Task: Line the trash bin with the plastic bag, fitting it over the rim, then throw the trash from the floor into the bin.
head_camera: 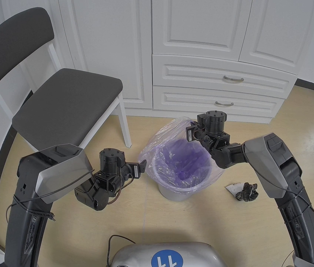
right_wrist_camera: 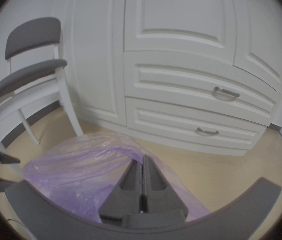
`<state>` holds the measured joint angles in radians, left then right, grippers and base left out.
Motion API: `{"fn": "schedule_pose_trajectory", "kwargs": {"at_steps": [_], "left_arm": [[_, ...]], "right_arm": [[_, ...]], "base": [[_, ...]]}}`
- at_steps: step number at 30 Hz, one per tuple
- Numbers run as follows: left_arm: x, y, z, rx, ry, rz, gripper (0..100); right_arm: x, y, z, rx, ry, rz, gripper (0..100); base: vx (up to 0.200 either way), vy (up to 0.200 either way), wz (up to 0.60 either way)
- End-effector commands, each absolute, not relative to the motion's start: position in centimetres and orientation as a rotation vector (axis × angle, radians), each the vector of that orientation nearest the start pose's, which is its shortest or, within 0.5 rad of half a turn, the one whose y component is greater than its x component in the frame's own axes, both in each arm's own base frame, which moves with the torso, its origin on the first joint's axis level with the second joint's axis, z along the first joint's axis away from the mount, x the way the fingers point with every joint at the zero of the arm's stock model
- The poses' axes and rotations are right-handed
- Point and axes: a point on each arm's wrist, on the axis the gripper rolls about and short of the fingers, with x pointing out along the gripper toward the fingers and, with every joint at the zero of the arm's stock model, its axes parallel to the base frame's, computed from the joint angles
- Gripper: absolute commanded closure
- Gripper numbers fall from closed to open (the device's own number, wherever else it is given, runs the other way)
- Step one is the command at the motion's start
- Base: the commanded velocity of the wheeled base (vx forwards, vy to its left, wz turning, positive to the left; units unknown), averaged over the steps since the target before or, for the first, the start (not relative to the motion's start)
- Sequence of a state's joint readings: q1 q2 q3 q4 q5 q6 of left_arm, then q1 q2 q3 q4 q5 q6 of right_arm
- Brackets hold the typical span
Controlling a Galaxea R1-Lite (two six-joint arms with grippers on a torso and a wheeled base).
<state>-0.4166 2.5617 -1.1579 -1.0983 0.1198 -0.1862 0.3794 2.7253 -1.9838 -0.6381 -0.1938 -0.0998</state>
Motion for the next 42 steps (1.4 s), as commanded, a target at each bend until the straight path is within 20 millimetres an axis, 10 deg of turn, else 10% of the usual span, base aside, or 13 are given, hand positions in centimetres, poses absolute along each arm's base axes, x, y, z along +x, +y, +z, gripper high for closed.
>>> {"fn": "schedule_pose_trajectory", "kwargs": {"at_steps": [1, 9, 10, 17, 24, 30, 42], "left_arm": [[41.4, -18.1, -2.1, -0.109, 0.300, -0.269, 0], [40.6, -18.7, -2.2, -0.100, 0.286, -0.290, 0], [40.4, -18.9, -2.2, -0.098, 0.285, -0.298, 0], [39.7, -19.6, -2.3, -0.095, 0.283, -0.317, 0], [39.2, -20.9, -2.5, -0.099, 0.270, -0.350, 0], [40.3, -22.3, -2.0, -0.112, 0.235, -0.367, 0], [43.6, -23.0, -0.6, -0.099, 0.315, -0.364, 0]], "right_arm": [[52.5, 19.9, 0.9, -0.054, -0.025, 0.125, 100], [52.3, 20.0, -1.1, -0.017, -0.137, 0.128, 100], [52.3, 19.9, -0.8, -0.010, -0.154, 0.126, 0], [51.7, 19.5, 2.5, 0.002, -0.188, 0.123, 0], [43.2, 15.9, 9.3, -0.041, 0.113, 0.206, 0], [40.3, 14.7, 8.2, 0.140, 0.257, 0.187, 0], [43.0, 12.6, 5.5, 0.145, 0.447, 0.092, 0]], "base": [[0.000, 0.000, 0.00], [0.000, 0.000, 0.00], [0.000, 0.000, 0.00], [0.000, 0.000, 0.00], [0.000, 0.000, 0.00], [0.000, 0.000, 0.00], [0.000, 0.000, 0.00]]}}
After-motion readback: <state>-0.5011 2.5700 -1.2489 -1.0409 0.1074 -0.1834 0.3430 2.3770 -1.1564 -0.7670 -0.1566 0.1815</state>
